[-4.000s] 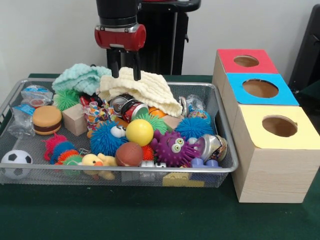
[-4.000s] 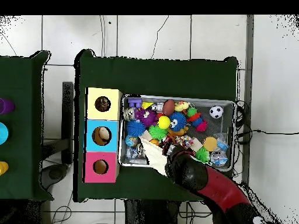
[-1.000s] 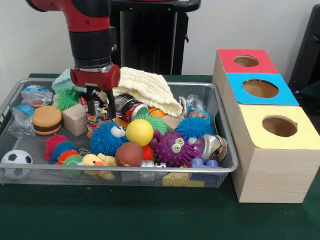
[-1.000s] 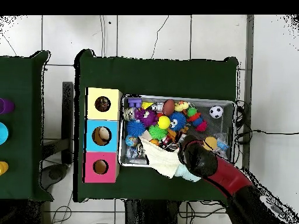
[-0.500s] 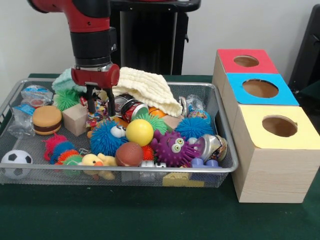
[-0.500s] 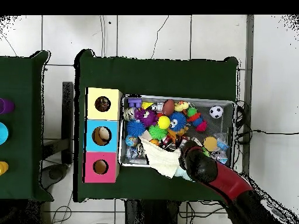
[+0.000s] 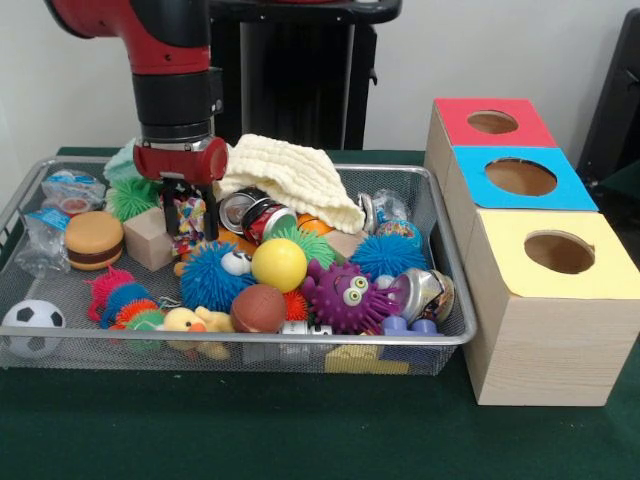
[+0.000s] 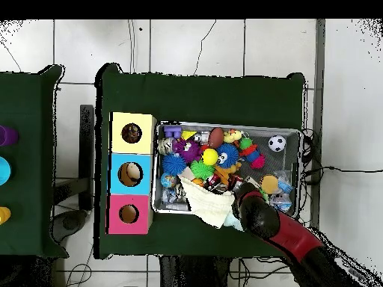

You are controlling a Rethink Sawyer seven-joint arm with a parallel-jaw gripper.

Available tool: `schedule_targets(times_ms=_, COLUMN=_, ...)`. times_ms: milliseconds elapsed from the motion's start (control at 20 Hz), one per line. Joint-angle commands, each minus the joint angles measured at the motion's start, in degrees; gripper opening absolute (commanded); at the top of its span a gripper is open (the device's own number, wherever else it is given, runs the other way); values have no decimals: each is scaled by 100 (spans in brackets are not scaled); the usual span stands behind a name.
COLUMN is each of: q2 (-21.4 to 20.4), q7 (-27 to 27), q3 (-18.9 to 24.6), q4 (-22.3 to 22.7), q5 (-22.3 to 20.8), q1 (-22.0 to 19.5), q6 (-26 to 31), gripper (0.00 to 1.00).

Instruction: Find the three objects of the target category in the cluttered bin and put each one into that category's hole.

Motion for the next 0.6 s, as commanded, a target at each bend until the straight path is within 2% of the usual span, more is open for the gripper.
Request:
schedule_targets(times_ms=50, q2=666, q7=916, q3=364, q4=-143, q5=-360, q1=-66, q6=-474, gripper=100)
schedule_targets(times_ms=200, q2=709, q7=1008, q3=254, q4=-86, q5=-361, q1=53, q6=-670, gripper=100)
schedule_targets(times_ms=250, q2=726, q7=1022, q3=276, q4=-64, q5=-381, q1=31, q6=-737, gripper=0)
schedule_targets(times_ms=600, q2=774, q7=1023, q3=361, q4=9, q5=-339, q1=-84, q6=-647, gripper=0)
